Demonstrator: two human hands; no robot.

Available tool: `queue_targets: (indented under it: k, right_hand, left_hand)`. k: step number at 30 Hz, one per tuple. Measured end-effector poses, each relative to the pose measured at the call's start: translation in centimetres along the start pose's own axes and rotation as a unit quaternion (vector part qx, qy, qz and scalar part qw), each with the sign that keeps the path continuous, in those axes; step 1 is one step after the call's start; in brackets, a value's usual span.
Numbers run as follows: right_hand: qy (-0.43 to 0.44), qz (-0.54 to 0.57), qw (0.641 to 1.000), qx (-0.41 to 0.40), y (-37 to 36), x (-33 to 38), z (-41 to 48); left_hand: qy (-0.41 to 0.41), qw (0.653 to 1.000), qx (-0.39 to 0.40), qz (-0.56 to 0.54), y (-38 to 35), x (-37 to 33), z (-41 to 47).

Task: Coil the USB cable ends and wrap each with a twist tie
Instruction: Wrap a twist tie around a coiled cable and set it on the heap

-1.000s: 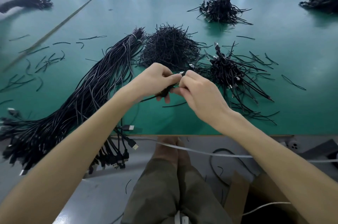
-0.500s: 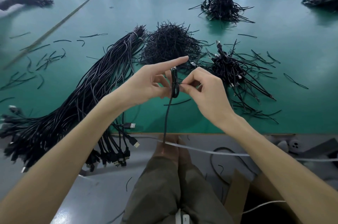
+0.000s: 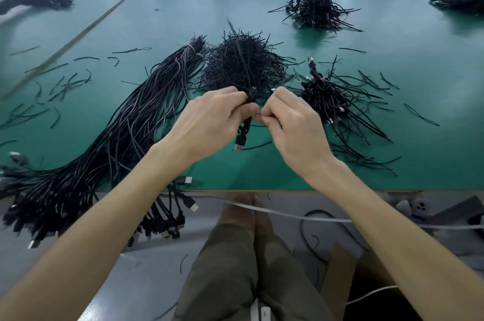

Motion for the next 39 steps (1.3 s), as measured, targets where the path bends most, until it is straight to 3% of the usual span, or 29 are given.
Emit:
queue_targets:
  k: [2, 4, 9, 11, 17, 21, 24, 25, 27, 29, 30, 33, 39]
  right_hand:
    - [0.064, -0.099, 0.993, -0.016, -0.1, 0.7, -0.1]
    - [0.067, -0.120, 0.990, -0.001, -0.4, 0.7, -0.4]
    - [-0.067, 0.018, 0.992, 0.101, -1.0, -1.5, -1.1]
    - [-0.078, 0.028, 0.991, 0.103, -0.8, -1.6, -1.1]
    - [0.051, -0.121, 0.984, 0.120, -1.0, 0.4, -1.6]
    - [0.059, -0.165, 0.979, 0.106, -0.3, -0.4, -1.4]
    - [0.008, -0.148, 0.986, 0.078, 0.9, -2.0, -0.4]
    - [-0.030, -0.138, 0.988, 0.062, 1.5, -2.9, 0.2]
    - [-0.119, -0.121, 0.985, 0.024, 2.8, -5.5, 1.2]
    - [-0.198, -0.121, 0.973, -0.008, 3.8, -8.5, 1.9]
    - [-0.234, -0.132, 0.963, -0.010, 3.9, -9.9, 1.9]
    - [-0.318, -0.157, 0.934, 0.033, 2.7, -13.1, 1.1]
    - [-0.324, -0.144, 0.935, 0.019, 1.3, -14.5, -0.9]
  left_hand:
    - [0.080, 0.993, 0.048, -0.066, -0.9, 0.9, 0.2]
    - [0.118, 0.984, 0.088, -0.103, -1.8, 1.2, 0.0]
    - [0.111, 0.976, 0.098, -0.161, -3.0, 1.5, -0.3]
    - [0.113, 0.973, 0.112, -0.166, -3.5, 1.9, -0.5]
    - [0.092, 0.963, 0.155, -0.199, -4.1, 1.7, -0.2]
    - [0.088, 0.953, 0.144, -0.251, -3.7, 1.7, -0.2]
    - [0.135, 0.942, 0.083, -0.294, -2.5, 3.2, -0.4]
    - [0.163, 0.950, 0.060, -0.261, -2.0, 4.3, -0.6]
    - [0.221, 0.971, 0.041, -0.083, -0.9, 7.0, -1.3]
    - [0.277, 0.952, 0.066, 0.110, -0.1, 9.4, -2.6]
    - [0.300, 0.937, 0.092, 0.154, -0.2, 10.3, -3.2]
    - [0.322, 0.916, 0.159, 0.181, -1.5, 11.4, -4.6]
    - [0.296, 0.937, 0.089, 0.162, -1.5, 11.2, -4.8]
Point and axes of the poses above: each hand's wrist, its own z-axis towards the middle knuckle, its own y-axis out of the back of the hand, x = y × z, the point moved 6 cm from there along z, towards the middle knuckle, and after that the axes turned 7 degrees about -y, right-handed, at the moved point
